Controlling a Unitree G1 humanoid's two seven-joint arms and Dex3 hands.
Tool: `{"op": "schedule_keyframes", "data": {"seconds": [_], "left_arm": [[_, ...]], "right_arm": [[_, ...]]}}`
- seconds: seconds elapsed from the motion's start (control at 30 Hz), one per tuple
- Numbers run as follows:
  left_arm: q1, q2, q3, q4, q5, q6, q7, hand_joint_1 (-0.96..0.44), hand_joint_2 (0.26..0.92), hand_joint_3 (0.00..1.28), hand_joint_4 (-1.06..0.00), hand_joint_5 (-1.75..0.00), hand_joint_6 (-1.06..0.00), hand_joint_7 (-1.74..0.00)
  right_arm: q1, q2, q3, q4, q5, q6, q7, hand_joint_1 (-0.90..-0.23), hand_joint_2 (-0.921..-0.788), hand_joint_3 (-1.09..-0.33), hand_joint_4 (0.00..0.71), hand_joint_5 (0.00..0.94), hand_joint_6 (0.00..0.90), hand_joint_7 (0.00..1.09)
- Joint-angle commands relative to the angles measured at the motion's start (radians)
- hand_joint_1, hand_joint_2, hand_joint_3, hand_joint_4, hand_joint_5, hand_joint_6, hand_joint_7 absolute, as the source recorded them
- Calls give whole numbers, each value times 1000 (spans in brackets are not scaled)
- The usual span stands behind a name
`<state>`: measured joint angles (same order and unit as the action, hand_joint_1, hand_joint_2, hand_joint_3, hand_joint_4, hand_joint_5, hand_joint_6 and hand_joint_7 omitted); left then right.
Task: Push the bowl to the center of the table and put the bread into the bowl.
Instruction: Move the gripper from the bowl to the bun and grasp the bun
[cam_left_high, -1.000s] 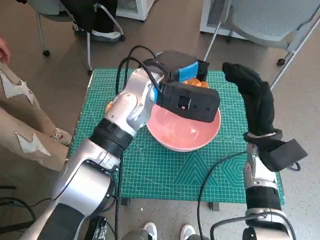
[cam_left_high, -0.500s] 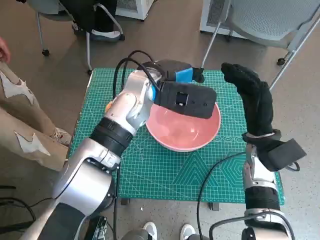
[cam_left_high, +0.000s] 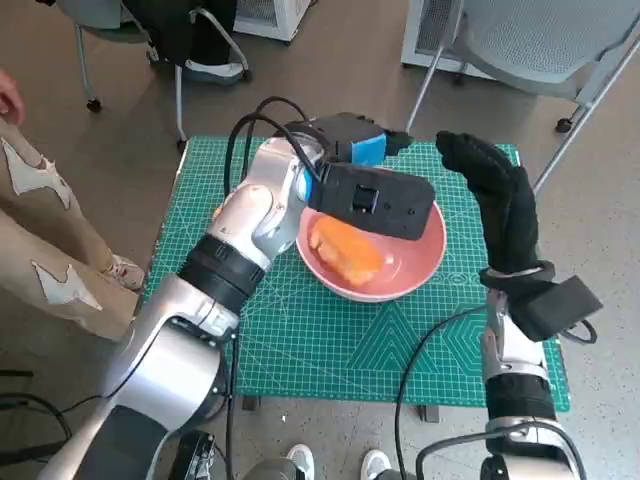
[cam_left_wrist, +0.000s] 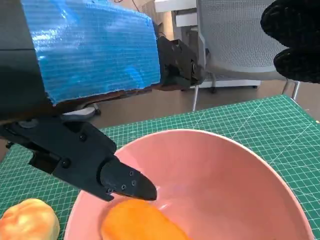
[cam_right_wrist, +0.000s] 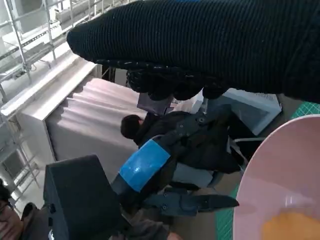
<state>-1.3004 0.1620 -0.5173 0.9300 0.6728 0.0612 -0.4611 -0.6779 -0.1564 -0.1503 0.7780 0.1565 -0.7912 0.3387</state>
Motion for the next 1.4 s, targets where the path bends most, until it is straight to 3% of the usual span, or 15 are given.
{"op": "schedule_keyframes", "data": {"seconds": [0.03, 0.37, 0.5, 0.57, 0.7, 0.9, 1.17, 1.4], "left_arm": [[-9, 24, 5, -35, -10, -11, -17, -390, 806, 43, 1, 1, -179, 0], [27, 93, 24, -123, -18, -3, -35, -406, 803, 27, 1, 1, -152, 0], [80, 156, 49, -218, -16, 22, -38, -366, 750, 10, 1, 1, -139, 0], [124, 196, 66, -296, -8, 52, -46, -274, 707, 7, 1, 1, -133, -1], [222, 273, 105, -458, 12, 115, -52, -98, 680, 5, 1, 1, -124, -2], [373, 381, 155, -683, 77, 181, -10, 147, 722, 29, 1, 1, -130, -6], [520, 466, 223, -815, 103, 182, 36, 213, 780, 58, 1, 1, -148, -11], [586, 498, 291, -851, 14, 159, -10, 264, 792, 67, 1, 1, -174, -16]], "right_arm": [[5, -2, -2, 20, 7, 1, 10, -678, -921, -834, 166, 0, 6, 451], [-4, 3, -3, 40, 10, -12, 17, -673, -921, -835, 166, 0, 5, 451], [-10, 7, -3, 53, 12, -19, 20, -672, -921, -835, 166, 0, 5, 451], [-13, 9, -2, 59, 12, -21, 20, -672, -921, -836, 166, 0, 5, 451], [-20, 12, -1, 67, 14, -23, 24, -672, -921, -836, 165, 0, 4, 451], [-25, 14, -2, 68, 20, -21, 33, -676, -921, -836, 165, 0, 4, 452], [-35, 16, -3, 72, 30, -15, 52, -677, -921, -835, 165, 0, 3, 453], [-48, 19, -1, 92, 31, -20, 65, -678, -921, -834, 165, 0, 4, 453]]}}
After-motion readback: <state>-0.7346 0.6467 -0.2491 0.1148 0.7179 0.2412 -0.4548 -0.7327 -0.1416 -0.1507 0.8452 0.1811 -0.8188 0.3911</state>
